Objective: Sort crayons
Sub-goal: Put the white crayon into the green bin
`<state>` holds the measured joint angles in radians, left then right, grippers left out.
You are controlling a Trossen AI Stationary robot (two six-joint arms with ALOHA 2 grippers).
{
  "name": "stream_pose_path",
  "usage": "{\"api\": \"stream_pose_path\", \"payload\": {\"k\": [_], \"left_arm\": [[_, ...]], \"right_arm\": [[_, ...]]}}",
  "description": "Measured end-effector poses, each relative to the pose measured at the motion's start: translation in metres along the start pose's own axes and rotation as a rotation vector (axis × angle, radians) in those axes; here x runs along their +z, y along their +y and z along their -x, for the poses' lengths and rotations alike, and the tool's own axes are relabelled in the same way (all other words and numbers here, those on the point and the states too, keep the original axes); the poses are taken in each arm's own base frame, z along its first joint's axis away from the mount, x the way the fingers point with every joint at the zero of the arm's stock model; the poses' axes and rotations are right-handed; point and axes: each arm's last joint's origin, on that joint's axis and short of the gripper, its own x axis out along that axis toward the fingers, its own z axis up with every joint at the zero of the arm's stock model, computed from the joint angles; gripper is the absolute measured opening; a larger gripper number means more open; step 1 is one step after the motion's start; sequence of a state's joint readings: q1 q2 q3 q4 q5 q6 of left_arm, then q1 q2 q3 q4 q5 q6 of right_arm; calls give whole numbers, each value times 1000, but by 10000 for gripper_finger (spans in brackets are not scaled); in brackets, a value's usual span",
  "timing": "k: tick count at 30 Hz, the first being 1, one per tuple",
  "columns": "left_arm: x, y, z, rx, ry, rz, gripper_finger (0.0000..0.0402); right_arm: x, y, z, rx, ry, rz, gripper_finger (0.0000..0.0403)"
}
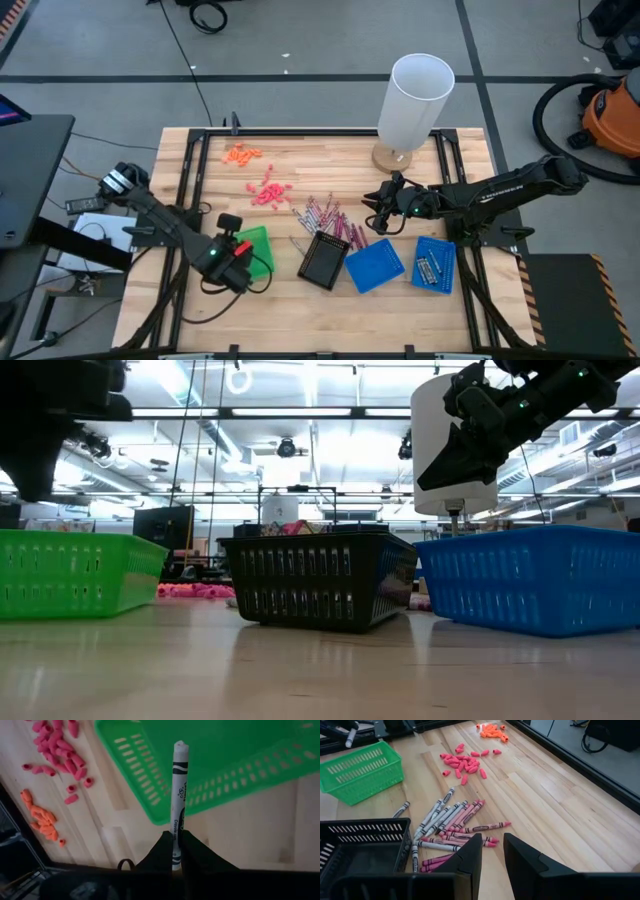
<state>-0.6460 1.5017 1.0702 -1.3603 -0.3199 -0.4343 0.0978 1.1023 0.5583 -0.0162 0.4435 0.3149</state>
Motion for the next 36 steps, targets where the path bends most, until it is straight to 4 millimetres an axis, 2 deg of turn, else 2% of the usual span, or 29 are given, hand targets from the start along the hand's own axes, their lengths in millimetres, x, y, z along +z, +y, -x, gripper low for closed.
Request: {"api": "stream_pose_path", "payload": {"k": [7,16,22,29,36], "left_arm": [[-4,-9,3,26,-32,-85,17],[1,-5,2,17,-44,-169,17],[4,-8,-16,-17,-64,-225,17],[7,3,-25,69,-55,-366,17],[27,12,-29,52,-190,-476,17]], "right_arm": [[0,0,0,0,0,0,89],[0,0,0,0,1,0,89],[0,0,0,0,1,0,89],[0,0,0,0,0,-3,89],[0,0,0,0,0,-1,89]]}}
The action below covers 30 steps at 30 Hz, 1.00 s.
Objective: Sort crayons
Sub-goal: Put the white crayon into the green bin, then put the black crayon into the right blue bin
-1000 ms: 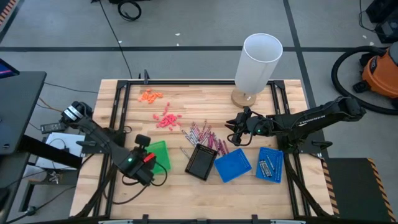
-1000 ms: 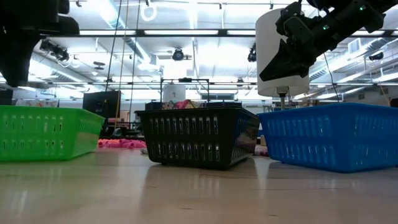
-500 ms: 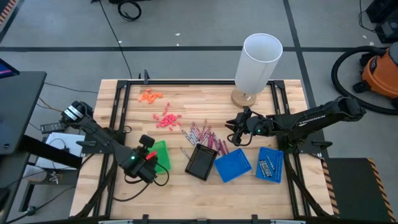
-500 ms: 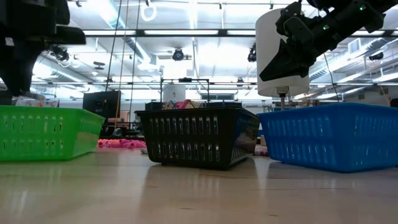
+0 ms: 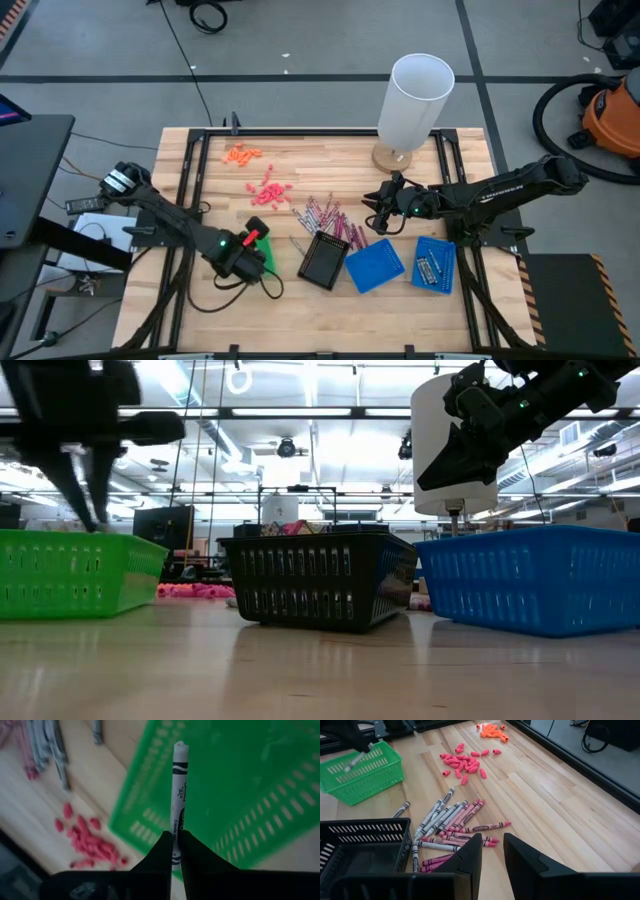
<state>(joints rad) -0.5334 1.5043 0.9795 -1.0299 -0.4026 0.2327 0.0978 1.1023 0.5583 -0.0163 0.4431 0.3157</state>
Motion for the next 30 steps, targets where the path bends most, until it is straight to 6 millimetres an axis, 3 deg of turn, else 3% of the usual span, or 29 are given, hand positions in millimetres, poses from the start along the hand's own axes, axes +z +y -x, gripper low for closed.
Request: {"api": "stream_pose_path", "payload": {"k": [9,15,24,30], "left_arm": [[-11,1,-31,-64,3,-2,21],[-13,-5,-43,-64,-28,-16,59],[-10,-3,-39,-58,-34,14,145],[-5,11,-17,-14,-1,29,156]], "right_arm": [[0,0,0,0,0,1,89],[0,0,0,0,0,0,89],[0,0,0,0,0,1,89],[0,1,0,19,6,-3,89]]}}
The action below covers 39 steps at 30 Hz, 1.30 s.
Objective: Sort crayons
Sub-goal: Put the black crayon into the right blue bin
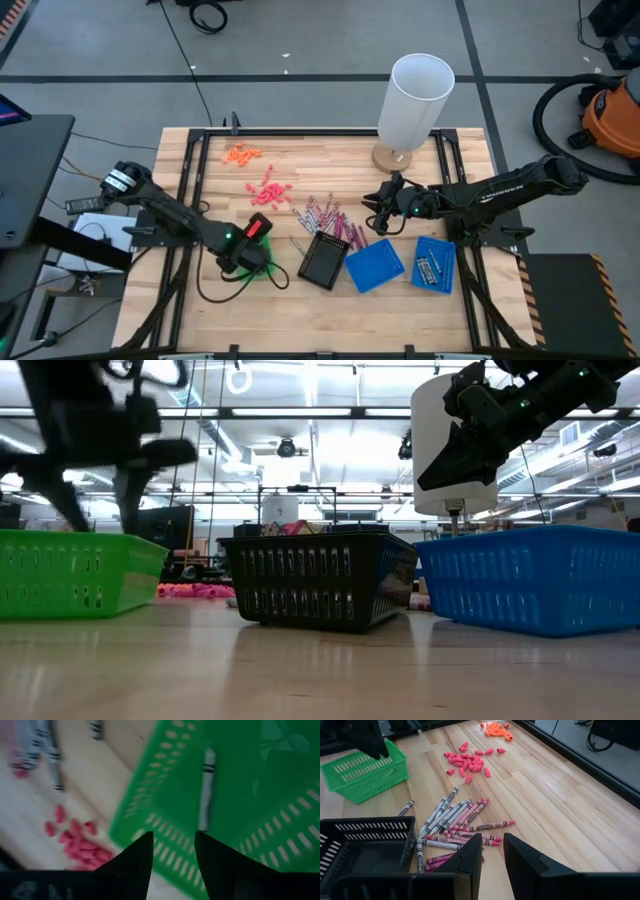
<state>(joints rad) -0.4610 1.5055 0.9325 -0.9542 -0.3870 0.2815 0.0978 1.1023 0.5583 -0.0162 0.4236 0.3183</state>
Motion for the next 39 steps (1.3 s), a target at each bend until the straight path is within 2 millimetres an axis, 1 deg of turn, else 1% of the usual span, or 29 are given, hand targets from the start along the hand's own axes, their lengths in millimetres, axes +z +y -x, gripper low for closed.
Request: {"api": "stream_pose_path", "payload": {"k": [5,9,15,18,21,24,27,35,39], "left_arm": [[6,11,19,32,-7,3,153],[9,21,26,52,-24,0,153],[9,42,26,73,-47,0,153],[12,55,25,103,-104,2,153],[15,69,21,89,-194,12,153],[17,84,13,40,-283,57,153],[19,94,2,-3,-318,82,153],[33,99,-36,-82,-320,27,153],[33,103,-50,-120,-318,46,153]], "right_arm": [[0,0,0,0,0,0,89],[0,0,0,0,0,0,89],[0,0,0,0,0,0,89],[0,0,0,0,-1,3,89],[0,0,0,1,-3,2,89],[0,0,0,1,-4,3,89],[0,0,0,1,-5,3,89],[1,0,0,2,-7,4,89],[1,0,0,2,-7,4,89]]}}
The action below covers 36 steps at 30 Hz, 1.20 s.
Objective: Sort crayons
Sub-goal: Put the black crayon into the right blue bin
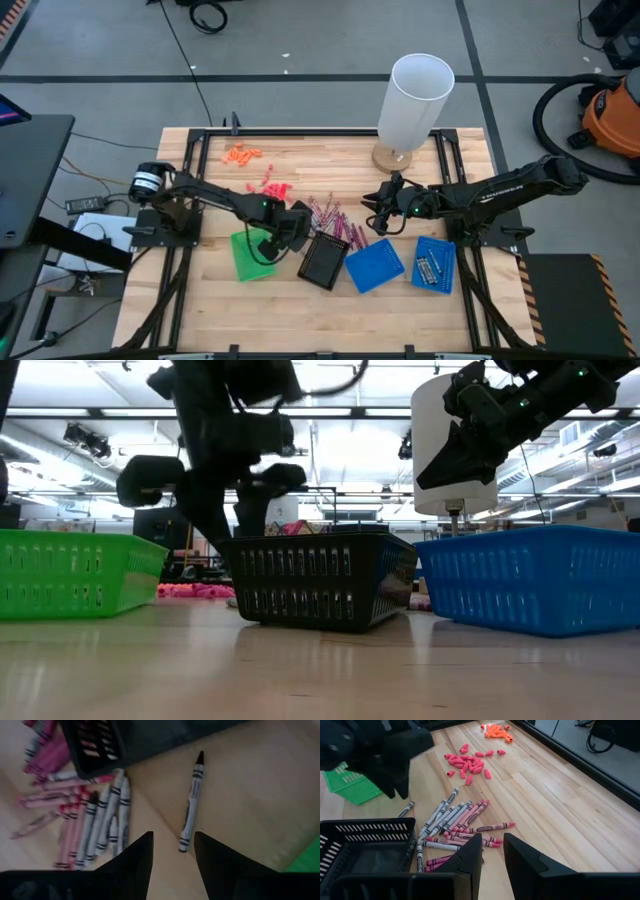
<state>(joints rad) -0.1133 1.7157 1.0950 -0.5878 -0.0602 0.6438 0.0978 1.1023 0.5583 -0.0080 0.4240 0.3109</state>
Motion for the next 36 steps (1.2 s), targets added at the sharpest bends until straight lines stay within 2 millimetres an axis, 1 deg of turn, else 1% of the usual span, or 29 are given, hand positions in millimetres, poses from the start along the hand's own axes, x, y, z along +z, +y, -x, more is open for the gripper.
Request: {"api": "stream_pose_path", "payload": {"k": [7,23,28,36], "left_arm": [[0,6,-14,-37,-39,21,153],[-4,1,-43,-118,9,50,148],[-4,0,-46,-130,20,64,117],[-5,-1,-46,-146,26,77,31]], "right_arm": [[0,0,0,1,-3,-1,89],[1,1,0,10,-11,1,89],[1,1,0,10,-11,1,89],[1,1,0,11,-11,1,89]]}}
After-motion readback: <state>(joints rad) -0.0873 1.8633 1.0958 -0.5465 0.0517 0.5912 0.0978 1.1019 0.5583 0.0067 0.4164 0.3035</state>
